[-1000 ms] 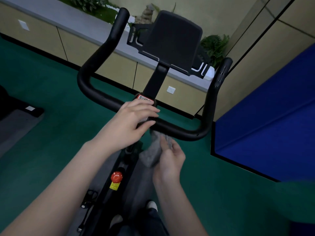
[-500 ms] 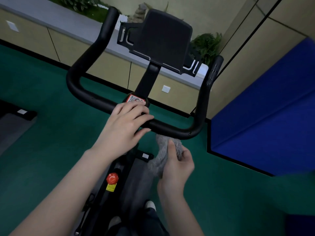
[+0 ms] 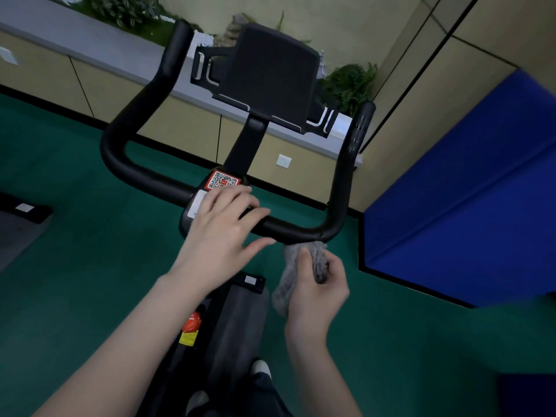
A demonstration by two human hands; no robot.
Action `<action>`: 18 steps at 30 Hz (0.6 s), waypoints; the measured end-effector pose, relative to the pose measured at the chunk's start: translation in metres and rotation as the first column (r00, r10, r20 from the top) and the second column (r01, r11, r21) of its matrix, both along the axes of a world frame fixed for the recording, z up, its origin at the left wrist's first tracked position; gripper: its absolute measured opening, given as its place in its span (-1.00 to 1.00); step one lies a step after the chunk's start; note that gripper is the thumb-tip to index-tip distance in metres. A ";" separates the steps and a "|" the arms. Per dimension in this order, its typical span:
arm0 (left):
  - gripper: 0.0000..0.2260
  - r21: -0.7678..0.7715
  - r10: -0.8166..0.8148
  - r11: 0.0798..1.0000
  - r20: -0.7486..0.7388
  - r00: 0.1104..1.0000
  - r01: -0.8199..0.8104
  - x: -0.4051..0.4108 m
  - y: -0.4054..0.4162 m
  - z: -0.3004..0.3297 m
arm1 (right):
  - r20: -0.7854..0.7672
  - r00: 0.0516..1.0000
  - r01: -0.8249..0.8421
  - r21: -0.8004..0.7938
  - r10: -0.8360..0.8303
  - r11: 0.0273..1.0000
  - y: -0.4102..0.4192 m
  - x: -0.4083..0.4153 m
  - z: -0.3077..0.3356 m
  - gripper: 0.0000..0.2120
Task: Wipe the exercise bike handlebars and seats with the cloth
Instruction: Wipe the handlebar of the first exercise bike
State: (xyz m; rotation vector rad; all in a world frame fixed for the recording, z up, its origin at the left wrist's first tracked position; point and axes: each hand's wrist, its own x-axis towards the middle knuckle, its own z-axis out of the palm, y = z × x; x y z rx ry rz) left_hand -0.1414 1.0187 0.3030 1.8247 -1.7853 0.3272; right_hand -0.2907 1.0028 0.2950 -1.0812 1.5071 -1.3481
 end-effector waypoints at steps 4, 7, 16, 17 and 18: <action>-0.60 -0.029 0.052 0.998 -0.001 0.999 -0.052 -0.010 -0.006 -0.004 | -0.098 0.995 0.016 -0.047 -0.020 0.999 -0.005 -0.011 0.007 -0.96; -0.64 -0.060 0.076 0.995 -0.025 0.997 -0.077 -0.010 -0.009 -0.007 | -0.181 0.981 0.040 -0.158 -0.069 0.987 -0.023 -0.028 0.017 -0.95; -0.65 -0.104 0.097 0.989 -0.044 0.994 -0.101 -0.010 -0.011 -0.010 | -0.623 0.782 -0.350 -0.439 0.000 0.828 -0.034 -0.022 0.008 -0.81; -0.65 -0.106 0.097 0.989 -0.045 0.994 -0.101 -0.011 -0.011 -0.010 | -0.636 0.771 -0.349 -0.449 -0.020 0.823 -0.039 -0.025 0.007 -0.81; -0.65 -0.108 0.096 0.989 -0.047 0.994 -0.100 -0.011 -0.012 -0.011 | -0.640 0.767 -0.335 -0.459 -0.044 0.823 -0.043 -0.028 0.008 -0.81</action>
